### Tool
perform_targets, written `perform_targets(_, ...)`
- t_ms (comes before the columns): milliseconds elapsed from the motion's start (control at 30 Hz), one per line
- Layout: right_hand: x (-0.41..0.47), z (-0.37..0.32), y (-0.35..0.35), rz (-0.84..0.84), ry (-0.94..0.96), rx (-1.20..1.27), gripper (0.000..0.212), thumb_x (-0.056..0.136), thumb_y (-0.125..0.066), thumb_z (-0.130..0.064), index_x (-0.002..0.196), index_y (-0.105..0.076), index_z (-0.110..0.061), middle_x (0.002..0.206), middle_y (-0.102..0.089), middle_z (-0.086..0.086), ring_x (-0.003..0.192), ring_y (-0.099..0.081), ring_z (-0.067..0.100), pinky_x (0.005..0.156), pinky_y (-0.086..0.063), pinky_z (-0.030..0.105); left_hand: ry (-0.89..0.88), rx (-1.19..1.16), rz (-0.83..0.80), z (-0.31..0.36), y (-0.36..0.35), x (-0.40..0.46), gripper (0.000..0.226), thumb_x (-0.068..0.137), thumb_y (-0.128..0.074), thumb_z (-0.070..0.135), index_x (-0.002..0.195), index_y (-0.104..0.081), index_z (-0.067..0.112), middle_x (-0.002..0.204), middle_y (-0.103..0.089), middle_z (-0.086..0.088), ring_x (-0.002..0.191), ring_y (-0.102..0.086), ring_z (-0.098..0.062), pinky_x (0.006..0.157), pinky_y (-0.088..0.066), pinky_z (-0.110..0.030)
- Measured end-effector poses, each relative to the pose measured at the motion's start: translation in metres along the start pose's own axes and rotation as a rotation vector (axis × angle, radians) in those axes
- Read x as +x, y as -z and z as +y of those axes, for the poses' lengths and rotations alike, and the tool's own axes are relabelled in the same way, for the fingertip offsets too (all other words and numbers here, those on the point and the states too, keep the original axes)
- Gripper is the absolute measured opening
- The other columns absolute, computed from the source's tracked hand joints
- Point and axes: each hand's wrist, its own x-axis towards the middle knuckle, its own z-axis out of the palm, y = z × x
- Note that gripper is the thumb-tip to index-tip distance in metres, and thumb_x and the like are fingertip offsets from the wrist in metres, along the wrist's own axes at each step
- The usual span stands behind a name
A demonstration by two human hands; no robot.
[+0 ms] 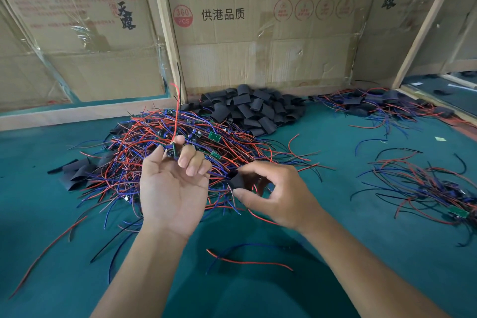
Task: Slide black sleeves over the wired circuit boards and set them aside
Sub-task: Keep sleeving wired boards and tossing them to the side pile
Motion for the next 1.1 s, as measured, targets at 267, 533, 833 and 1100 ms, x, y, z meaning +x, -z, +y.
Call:
perform_targets(267, 0.0, 0.004, -0.003, 0.1, 0.06, -0.112, 0.025, 0.085, -0.075, -0.034, 0.107, -0.069, -0.022, 0.093, -0.068, -0.015, 0.085, -0.062, 0.002, 0.075, -0.046, 0.015, 0.027, 0.318, -0.008, -0.008, 0.002, 0.003, 0.017, 0.098, -0.05, 0.029, 0.105, -0.062, 0.02, 0.092, -0.064, 0.006, 0.087, -0.062, -0.011, 0.084, -0.047, -0.027)
perform_targets(533, 0.005, 0.009, 0.005, 0.199, 0.023, -0.188, 0.025, 0.088, -0.073, -0.03, 0.111, -0.069, -0.019, 0.097, -0.069, -0.008, 0.089, -0.064, 0.009, 0.08, -0.052, 0.031, -0.02, 0.732, 0.045, -0.023, 0.005, -0.002, 0.018, 0.071, -0.074, 0.021, 0.087, -0.068, 0.015, 0.079, -0.065, 0.004, 0.076, -0.059, -0.013, 0.08, -0.044, -0.032)
perform_targets(833, 0.005, 0.017, 0.006, 0.17, 0.085, -0.411, 0.036, 0.092, -0.061, -0.036, 0.121, -0.066, -0.014, 0.104, -0.064, -0.001, 0.096, -0.06, 0.02, 0.084, -0.051, 0.039, 0.021, 0.728, 0.116, -0.024, 0.008, 0.001, 0.029, 0.065, -0.077, 0.015, 0.09, -0.065, 0.007, 0.073, -0.067, 0.001, 0.068, -0.063, -0.013, 0.077, -0.048, -0.032)
perform_targets(1100, 0.003, 0.018, 0.005, 0.149, 0.146, -0.487, 0.037, 0.09, -0.073, -0.024, 0.123, -0.066, -0.009, 0.108, -0.064, 0.004, 0.102, -0.061, 0.024, 0.085, -0.052, 0.038, 0.112, 0.712, 0.118, -0.026, 0.01, 0.0, 0.021, 0.068, -0.076, 0.012, 0.084, -0.062, 0.011, 0.065, -0.059, 0.002, 0.059, -0.056, -0.01, 0.067, -0.044, -0.026)
